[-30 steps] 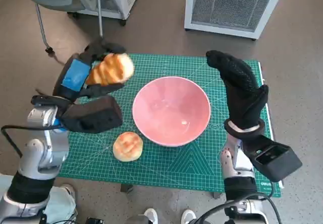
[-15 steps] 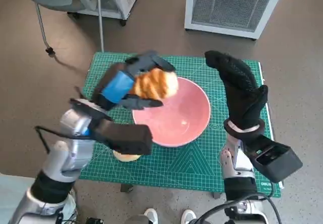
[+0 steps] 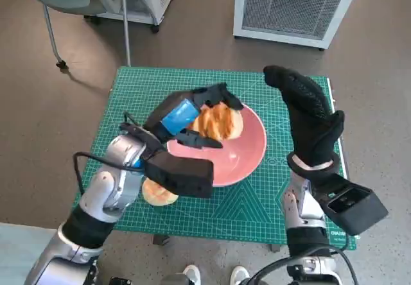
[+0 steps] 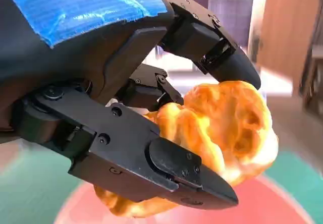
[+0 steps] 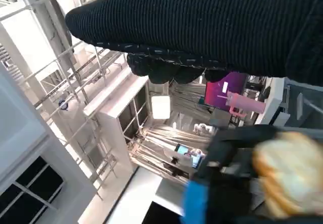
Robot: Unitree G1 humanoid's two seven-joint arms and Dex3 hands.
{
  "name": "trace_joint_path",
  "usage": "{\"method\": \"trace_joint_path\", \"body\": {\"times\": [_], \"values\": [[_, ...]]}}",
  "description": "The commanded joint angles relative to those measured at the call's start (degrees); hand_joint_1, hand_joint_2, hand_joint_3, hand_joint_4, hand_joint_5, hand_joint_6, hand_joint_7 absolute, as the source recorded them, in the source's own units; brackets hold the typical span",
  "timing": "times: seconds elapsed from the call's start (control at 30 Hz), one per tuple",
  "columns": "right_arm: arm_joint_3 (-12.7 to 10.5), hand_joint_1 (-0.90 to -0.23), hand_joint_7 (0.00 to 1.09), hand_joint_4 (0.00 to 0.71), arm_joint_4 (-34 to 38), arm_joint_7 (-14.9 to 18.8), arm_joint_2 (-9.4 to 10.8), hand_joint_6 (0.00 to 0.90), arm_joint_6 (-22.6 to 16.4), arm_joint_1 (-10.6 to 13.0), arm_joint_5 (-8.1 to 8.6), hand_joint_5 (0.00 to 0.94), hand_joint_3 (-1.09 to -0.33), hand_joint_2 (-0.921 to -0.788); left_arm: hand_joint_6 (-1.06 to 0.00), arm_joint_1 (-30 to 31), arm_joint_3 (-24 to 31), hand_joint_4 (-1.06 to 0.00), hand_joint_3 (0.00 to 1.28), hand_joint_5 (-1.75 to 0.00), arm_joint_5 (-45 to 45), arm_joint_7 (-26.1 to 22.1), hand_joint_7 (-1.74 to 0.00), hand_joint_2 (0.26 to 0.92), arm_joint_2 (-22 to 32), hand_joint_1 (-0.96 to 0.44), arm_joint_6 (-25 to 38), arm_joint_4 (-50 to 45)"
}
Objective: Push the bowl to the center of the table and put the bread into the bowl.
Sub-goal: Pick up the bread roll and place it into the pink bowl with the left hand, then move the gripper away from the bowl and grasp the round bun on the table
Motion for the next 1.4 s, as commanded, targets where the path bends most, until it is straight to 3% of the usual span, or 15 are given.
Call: {"method": "trace_joint_path", "body": {"times": [0.03,0.3,0.6,0.8,1.1,1.4], "values": [[-0.02,-0.51,0.68,0.262,-0.85,-1.14,-0.26,-0.001,0.84,1.83,-1.32,0.001,-0.807,-0.921,-0.26,-1.87,-0.85,-0.28,0.05,-0.14,-0.75,-7.43,-0.32,0.82,0.25,-0.06,3.06,1.4],[0.17,-0.518,0.68,0.259,-2.09,-1.78,-0.06,-0.001,1.8,2.48,-1.33,0.0,-0.81,-0.921,-0.18,-0.13,0.59,-0.1,0.02,-0.01,-2.29,-11.13,-0.14,0.799,1.41,-0.14,3.17,-1.55],[0.48,-0.527,0.68,0.26,-2.26,-2.09,0.36,-0.001,1.93,2.65,-1.62,0.001,-0.803,-0.921,-0.15,4.46,6.8,-0.03,0.02,0.0,-8.93,-12.24,-0.1,0.799,4.63,-0.18,1.52,-7.91],[0.65,-0.526,0.68,0.261,-2.46,-2.09,0.52,-0.001,1.82,2.87,-1.61,0.001,-0.803,-0.921,-0.16,10.62,14.17,-0.03,0.01,-0.01,-14.37,-14.39,-0.09,0.793,8.02,-0.17,3.28,-16.92],[0.72,-0.508,0.68,0.26,-2.6,-1.68,0.46,-0.001,1.98,2.91,-1.08,0.001,-0.808,-0.921,-0.19,22.85,24.87,-0.05,0.01,-0.01,-18.19,-11.69,-0.09,0.794,11.4,-0.18,2.6,-26.98],[1.03,-0.507,0.68,0.26,-2.56,-1.31,0.58,-0.001,2.14,3.05,-0.78,0.001,-0.808,-0.921,-0.24,32.99,29.63,-0.08,0.0,-0.01,-18.1,-10.39,-0.08,0.793,12.47,-0.15,2.9,-31.11]]}}
